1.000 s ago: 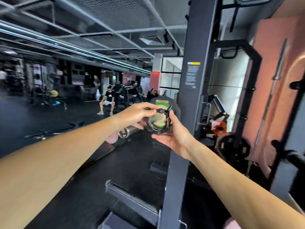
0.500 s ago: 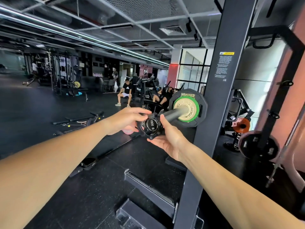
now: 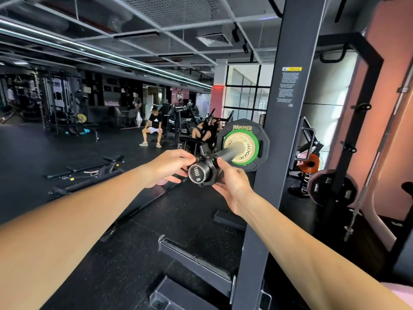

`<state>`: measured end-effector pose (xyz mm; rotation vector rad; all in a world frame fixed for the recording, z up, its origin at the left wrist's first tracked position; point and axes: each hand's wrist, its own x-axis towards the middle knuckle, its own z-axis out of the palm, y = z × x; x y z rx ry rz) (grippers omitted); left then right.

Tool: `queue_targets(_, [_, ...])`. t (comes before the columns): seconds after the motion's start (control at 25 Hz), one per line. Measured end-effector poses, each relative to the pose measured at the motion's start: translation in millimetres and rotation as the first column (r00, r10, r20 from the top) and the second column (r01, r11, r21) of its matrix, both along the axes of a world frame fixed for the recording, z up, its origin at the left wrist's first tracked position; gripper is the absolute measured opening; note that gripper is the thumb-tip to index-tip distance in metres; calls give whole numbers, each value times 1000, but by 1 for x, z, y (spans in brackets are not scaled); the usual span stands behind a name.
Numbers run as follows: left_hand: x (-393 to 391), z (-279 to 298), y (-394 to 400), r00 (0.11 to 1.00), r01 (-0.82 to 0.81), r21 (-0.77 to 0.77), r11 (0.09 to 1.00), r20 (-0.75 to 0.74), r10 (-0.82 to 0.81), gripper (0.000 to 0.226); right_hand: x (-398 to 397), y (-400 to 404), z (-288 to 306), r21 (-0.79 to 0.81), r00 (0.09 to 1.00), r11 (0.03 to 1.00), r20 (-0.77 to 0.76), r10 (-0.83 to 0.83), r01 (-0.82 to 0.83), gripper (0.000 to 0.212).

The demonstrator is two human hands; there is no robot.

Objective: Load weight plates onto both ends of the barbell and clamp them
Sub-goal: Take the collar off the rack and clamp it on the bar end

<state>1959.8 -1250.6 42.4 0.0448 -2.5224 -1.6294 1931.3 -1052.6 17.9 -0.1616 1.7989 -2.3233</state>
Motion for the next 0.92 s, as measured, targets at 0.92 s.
queue_targets(0.92, [-249,23,43,982,144,-147,979,146,-122,76,-231,52,19,204,997,977,39,-72,62,56])
